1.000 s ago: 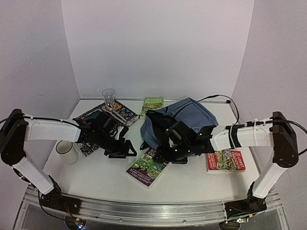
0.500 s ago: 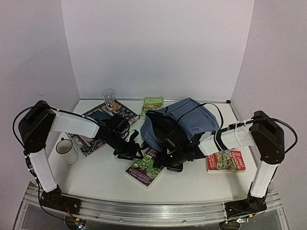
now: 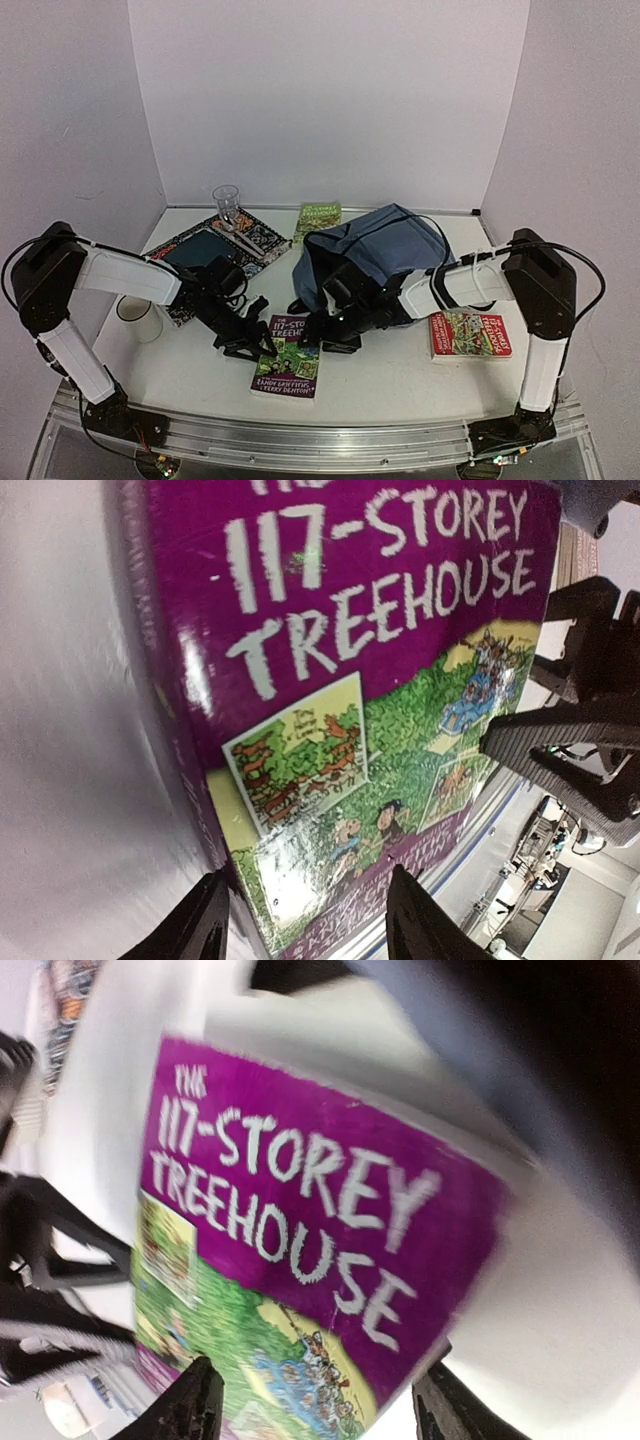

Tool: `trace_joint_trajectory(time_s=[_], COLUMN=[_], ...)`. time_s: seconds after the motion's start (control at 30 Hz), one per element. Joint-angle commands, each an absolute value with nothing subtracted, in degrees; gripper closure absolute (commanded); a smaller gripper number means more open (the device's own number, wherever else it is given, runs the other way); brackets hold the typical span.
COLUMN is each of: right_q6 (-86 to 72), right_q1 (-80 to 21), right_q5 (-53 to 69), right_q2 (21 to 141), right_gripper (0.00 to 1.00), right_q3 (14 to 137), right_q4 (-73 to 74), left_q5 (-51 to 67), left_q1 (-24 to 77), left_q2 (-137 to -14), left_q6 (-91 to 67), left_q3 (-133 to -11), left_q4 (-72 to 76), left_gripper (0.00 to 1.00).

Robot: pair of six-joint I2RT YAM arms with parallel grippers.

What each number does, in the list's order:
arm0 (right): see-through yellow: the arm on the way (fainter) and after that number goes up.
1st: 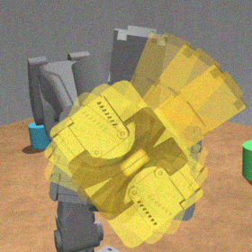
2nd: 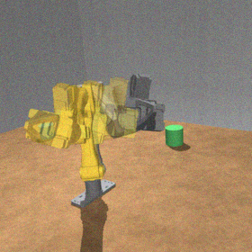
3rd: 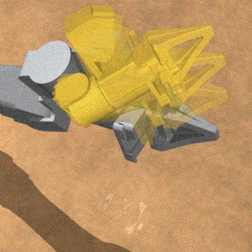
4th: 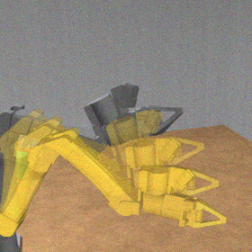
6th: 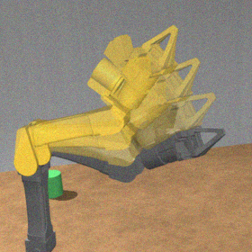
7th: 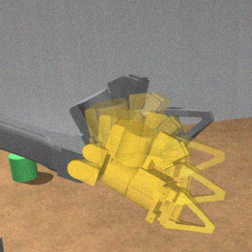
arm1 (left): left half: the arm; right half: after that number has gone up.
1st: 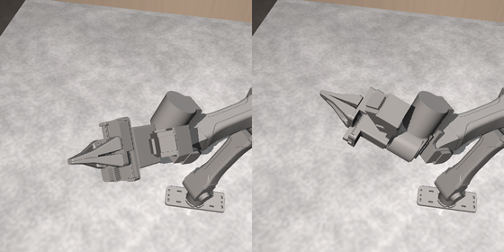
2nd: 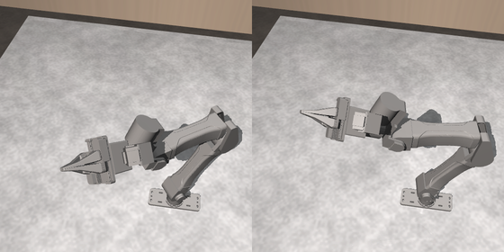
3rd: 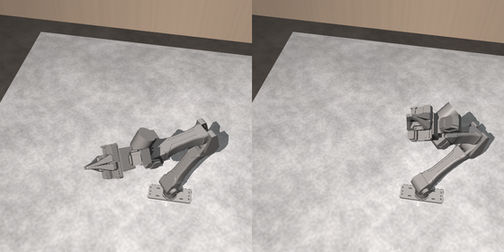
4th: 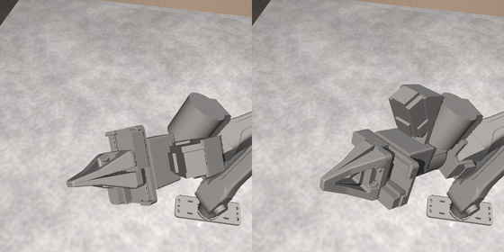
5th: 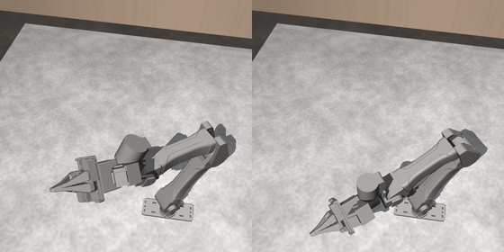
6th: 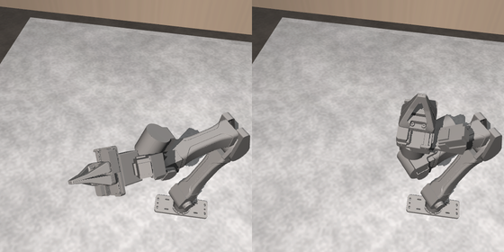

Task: Pack the student bag
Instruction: Pick up the book from the center of the board.

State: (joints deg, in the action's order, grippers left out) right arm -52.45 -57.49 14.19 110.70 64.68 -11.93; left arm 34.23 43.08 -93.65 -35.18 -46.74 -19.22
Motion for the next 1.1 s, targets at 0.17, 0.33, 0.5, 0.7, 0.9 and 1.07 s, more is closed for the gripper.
trace_joint_trajectory(time_s=[0.17, 0.33, 0.5, 0.7, 0.9, 1.07], right_q6=[-48.6, -48.2, -48.1, -48.3, -49.2, -50.6], right_q1=[-58.0, -58.0, -57.9, -57.1, -55.1, -53.2], right_q5=[24.3, 24.4, 24.1, 24.2, 24.3, 23.7], right_q2=[112.9, 113.5, 113.4, 111.6, 105.6, 100.4], right_gripper=[0.5, 0.63, 0.9, 1.0, 1.0, 1.0], right_q3=[72.8, 72.5, 71.7, 71.1, 69.3, 68.8], right_q4=[-16.3, -16.3, -16.6, -17.8, -21.5, -24.7], left_q5=[35.8, 33.1, 31.6, 27.3, 17.4, 9.5], left_q1=[43.4, 43.4, 43.1, 42.4, 41.8, 41.7], left_q2=[-91.0, -91.4, -90.2, -86.2, -77.2, -70.2], left_q6=[-37.1, -36.9, -37.2, -37.9, -39.7, -43.0], left_q3=[-47.8, -49.0, -48.6, -48.5, -48.8, -48.6], left_q4=[-17.0, -16.9, -16.9, -16.9, -16.5, -15.1], left_gripper=[0.47, 0.47, 0.47, 0.39, 0.21, 0.05])
